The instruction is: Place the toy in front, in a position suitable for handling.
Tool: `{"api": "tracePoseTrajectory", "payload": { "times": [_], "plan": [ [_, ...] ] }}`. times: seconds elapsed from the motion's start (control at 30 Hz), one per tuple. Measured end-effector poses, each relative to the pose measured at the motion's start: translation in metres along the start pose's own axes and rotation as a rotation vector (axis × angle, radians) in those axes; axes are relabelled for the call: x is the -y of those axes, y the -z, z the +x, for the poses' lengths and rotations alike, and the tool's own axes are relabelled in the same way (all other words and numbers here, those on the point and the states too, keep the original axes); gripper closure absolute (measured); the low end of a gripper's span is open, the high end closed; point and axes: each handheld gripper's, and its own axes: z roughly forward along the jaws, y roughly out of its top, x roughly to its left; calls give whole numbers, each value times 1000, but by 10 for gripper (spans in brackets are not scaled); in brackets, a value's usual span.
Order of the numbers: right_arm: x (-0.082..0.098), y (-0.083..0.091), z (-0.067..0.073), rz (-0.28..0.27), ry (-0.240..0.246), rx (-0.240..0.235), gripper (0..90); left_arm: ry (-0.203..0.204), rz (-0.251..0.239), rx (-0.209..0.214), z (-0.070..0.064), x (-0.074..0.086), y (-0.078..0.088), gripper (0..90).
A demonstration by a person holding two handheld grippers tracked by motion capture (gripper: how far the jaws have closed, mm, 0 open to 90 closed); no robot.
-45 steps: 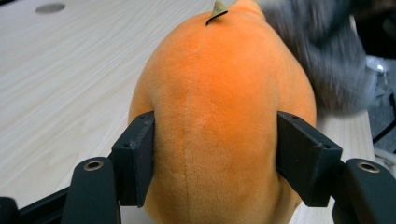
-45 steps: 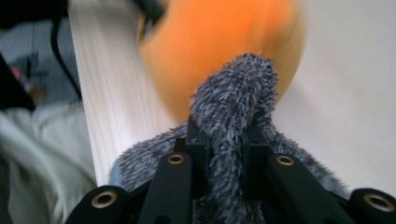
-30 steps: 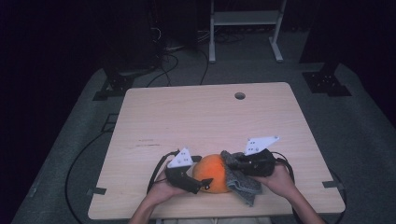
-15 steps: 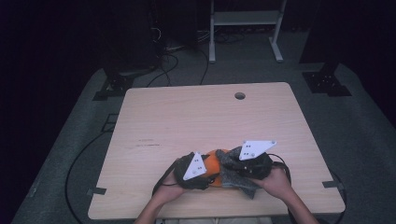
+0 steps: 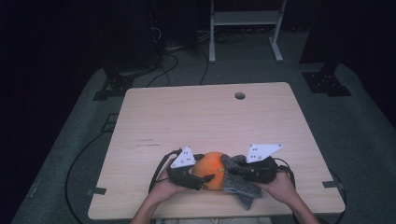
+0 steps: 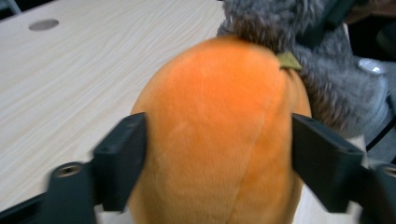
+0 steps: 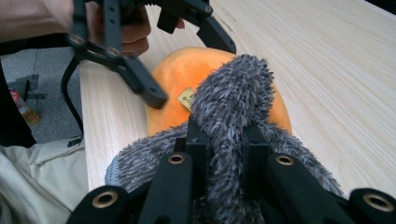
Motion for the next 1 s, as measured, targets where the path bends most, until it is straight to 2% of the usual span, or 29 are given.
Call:
{"api": "tracePoseTrajectory", "payload": {
  "times": [0.07, 0.1, 0.2, 0.27, 0.33, 0.43, 0.5, 0.57, 0.6, 0.63, 0.67, 0.7, 0.77, 0.83, 0.87, 0.93, 1.0],
  "plan": [
    [5, 2, -5, -11, -26, -14, 774, -13, -1, 5, 0, 3, 2, 300],
    [9, 4, -10, -17, -54, -27, 774, -18, 1, 9, -1, 4, 2, 311],
    [20, 8, -16, 0, -88, -27, 773, -44, 4, 6, -4, 3, 3, 321],
    [22, 12, -17, 11, -90, -14, 773, -70, 6, 3, -7, 1, 2, 328],
    [18, 16, -15, -14, -92, -19, 773, -93, 6, -1, -10, -1, -1, 341],
    [4, 14, -12, -48, -63, -20, 773, -130, 9, -8, -15, -5, -3, 342],
    [1, 7, -12, -28, -42, -18, 774, -114, 12, -2, -13, -5, -2, 309],
    [5, 4, -13, -20, -58, -26, 774, -43, 0, 14, -6, -3, 1, 216],
    [8, 4, -14, -20, -66, -30, 774, 9, 11, 20, -1, -2, 0, 177],
    [12, 6, -15, -18, -73, -35, 774, 29, 19, 22, 1, -1, -1, 132],
    [13, 7, -15, -15, -77, -36, 774, 71, 37, 40, 3, 0, -4, 115],
    [15, 8, -16, -8, -77, -35, 774, 80, 36, 43, 4, 1, -5, 127],
    [15, 11, -16, 6, -78, -22, 773, 43, 28, 19, 1, -1, -4, 254],
    [10, 14, -15, -20, -77, -28, 773, -61, 9, -55, -6, -7, -1, 338],
    [4, 16, -13, -37, -60, -24, 773, -86, 1, -69, -9, -11, 0, 361],
    [-7, 15, -11, -68, -41, -19, 773, -149, 13, -78, -13, -15, 0, 381],
    [-12, 11, -13, -71, -32, -21, 773, -173, 24, -74, -15, -14, 2, 387]
  ]
}}
